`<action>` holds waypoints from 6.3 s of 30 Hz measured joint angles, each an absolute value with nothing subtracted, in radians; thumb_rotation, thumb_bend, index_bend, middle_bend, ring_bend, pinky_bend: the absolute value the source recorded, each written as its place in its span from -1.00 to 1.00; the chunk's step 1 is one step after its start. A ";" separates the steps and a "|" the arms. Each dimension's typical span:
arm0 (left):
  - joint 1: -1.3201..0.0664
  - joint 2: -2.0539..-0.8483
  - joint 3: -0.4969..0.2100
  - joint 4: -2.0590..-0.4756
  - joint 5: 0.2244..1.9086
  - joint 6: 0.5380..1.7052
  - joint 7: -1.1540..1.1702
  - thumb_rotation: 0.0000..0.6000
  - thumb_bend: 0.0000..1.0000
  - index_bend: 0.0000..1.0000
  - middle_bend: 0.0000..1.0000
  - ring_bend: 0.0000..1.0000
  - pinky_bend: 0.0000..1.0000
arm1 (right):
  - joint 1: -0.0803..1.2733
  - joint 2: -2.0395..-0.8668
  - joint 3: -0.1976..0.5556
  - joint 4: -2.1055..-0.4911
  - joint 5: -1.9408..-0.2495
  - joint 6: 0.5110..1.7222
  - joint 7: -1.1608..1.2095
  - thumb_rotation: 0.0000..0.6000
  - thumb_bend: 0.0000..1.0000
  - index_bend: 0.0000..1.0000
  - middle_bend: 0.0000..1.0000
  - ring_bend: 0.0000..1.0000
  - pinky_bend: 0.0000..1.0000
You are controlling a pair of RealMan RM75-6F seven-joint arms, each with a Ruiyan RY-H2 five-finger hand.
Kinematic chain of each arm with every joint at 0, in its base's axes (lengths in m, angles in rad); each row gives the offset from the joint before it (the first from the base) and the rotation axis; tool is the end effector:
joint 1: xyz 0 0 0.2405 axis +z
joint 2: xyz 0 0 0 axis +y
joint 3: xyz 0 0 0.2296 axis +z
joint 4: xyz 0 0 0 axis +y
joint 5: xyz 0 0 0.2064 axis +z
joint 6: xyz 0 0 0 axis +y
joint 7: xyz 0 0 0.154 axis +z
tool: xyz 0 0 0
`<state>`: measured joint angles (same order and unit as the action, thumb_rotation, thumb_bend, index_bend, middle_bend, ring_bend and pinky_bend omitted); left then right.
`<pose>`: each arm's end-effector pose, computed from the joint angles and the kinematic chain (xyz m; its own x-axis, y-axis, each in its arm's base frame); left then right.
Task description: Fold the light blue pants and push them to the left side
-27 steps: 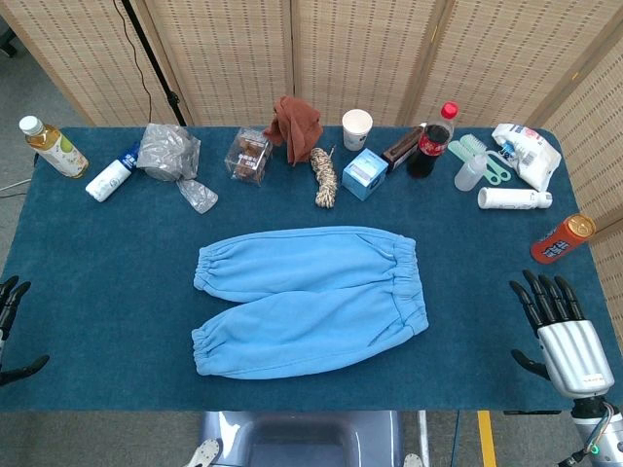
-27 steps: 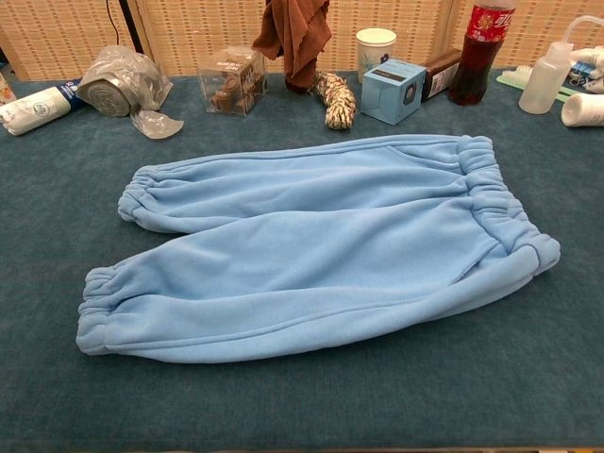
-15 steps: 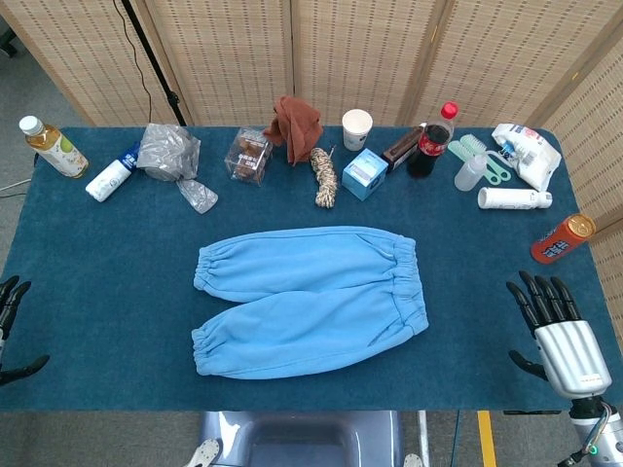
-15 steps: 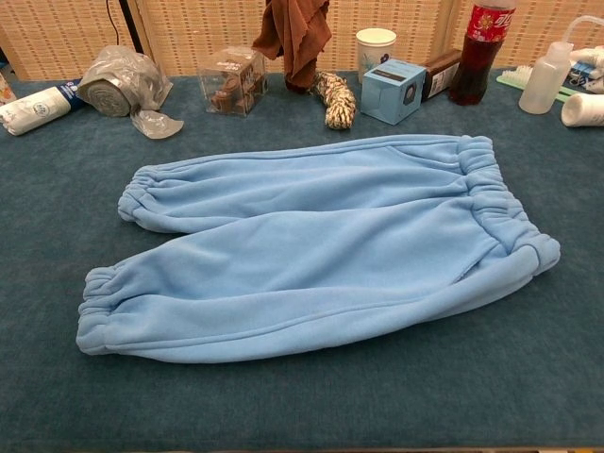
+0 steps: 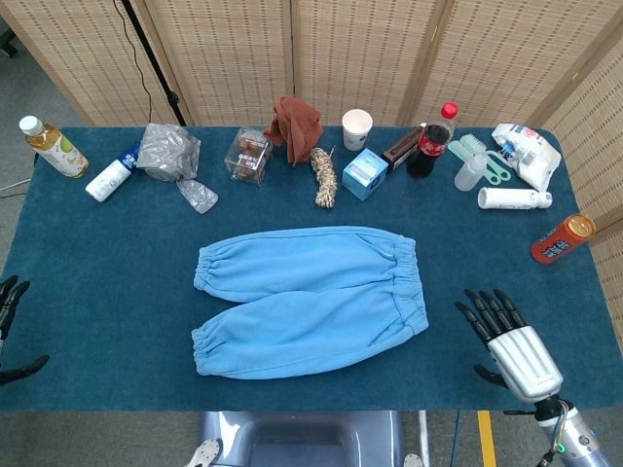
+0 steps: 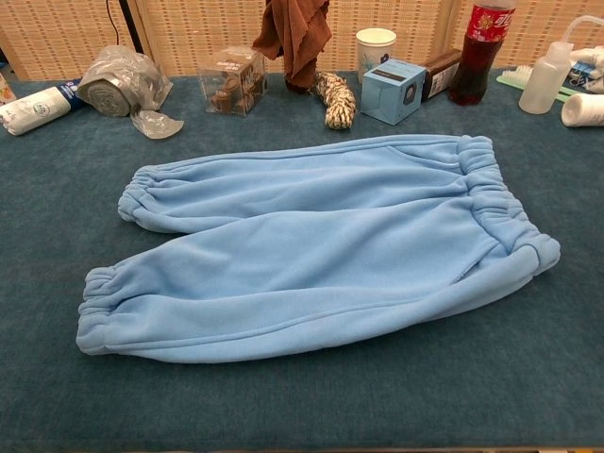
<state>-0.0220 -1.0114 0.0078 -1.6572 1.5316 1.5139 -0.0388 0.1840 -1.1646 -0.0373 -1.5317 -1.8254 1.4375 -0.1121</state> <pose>-0.2952 0.1585 0.1725 0.4190 0.0538 0.9064 0.9070 0.0224 -0.4206 -0.2459 -0.1873 0.1050 0.5658 -0.0331 0.8239 -0.7575 -0.4156 0.5035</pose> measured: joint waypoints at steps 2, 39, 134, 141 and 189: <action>-0.022 -1.010 0.007 -1.659 1.531 1.513 -0.042 1.00 -1.00 -1.00 -1.00 -1.00 -1.00 | 0.207 -1.186 -0.043 -1.508 -1.841 1.408 -0.109 1.00 -1.00 -1.00 -1.00 -1.00 -0.92; -0.039 -0.992 -0.002 -1.658 1.498 1.467 -0.082 1.00 -1.00 -1.00 -1.00 -1.00 -1.00 | 0.452 -1.541 -0.024 -1.207 -1.830 1.210 -0.075 1.00 -0.17 0.06 0.02 -0.21 0.05; -0.459 -1.576 0.056 -1.213 1.841 1.375 0.014 1.00 -0.11 0.51 0.03 0.09 -0.03 | 0.510 -1.494 -0.006 -1.264 -1.638 1.196 0.217 1.00 0.06 0.25 0.18 -0.09 0.20; -0.479 -1.503 0.008 -1.353 1.738 1.308 0.049 1.00 -0.11 0.53 0.05 0.10 -0.03 | 0.559 -1.462 0.040 -1.317 -1.572 1.099 0.222 1.00 0.10 0.26 0.19 -0.09 0.20; -0.677 -1.463 -0.205 -1.530 0.988 0.982 0.499 1.00 -0.28 -1.00 -1.00 -1.00 -1.00 | 0.844 -1.518 0.243 -1.115 -1.158 0.752 -0.070 1.00 0.12 -0.15 -0.27 -0.50 -0.03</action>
<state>-0.6773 -1.4631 -0.2053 -1.5304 0.9882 0.9824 0.4987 0.8438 -1.5185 0.2430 -1.1147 -1.1583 0.7522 -0.0695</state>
